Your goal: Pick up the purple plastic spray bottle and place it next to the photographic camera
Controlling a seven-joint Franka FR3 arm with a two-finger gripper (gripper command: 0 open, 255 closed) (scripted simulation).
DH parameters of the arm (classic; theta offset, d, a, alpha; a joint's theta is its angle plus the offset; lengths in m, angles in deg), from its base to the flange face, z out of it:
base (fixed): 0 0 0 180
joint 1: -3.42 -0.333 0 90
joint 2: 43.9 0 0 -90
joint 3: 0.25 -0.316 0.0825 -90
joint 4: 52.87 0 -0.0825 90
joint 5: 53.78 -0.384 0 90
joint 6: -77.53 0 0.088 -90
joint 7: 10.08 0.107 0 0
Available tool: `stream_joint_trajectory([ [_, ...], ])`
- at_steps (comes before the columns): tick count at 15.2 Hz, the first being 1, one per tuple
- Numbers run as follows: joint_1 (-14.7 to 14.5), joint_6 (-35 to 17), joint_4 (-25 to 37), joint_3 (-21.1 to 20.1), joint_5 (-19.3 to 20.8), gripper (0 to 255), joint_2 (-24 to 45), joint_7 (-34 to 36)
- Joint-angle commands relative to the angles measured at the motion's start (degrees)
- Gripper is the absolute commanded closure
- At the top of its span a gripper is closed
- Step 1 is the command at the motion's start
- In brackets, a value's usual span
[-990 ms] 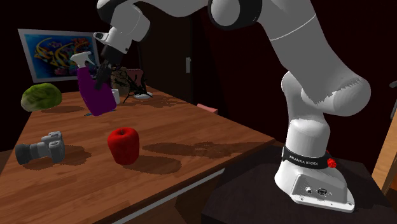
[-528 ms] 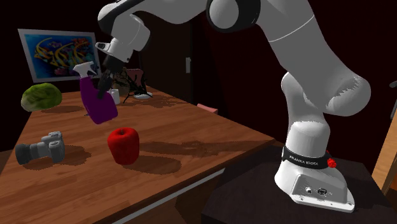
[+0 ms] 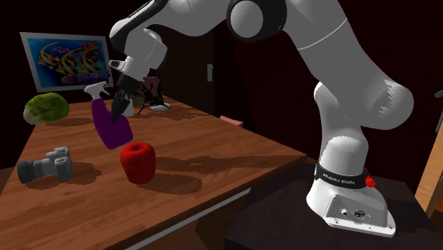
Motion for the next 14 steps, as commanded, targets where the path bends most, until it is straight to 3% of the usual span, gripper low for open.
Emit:
stream_joint_trajectory([
  [1, 0.2, -0.7, -0.2, -0.4, -0.6, 255, 0.6, -0.7],
  [14, 1.0, -3.4, -1.2, -2.2, -3.5, 255, 3.4, -3.8],
])
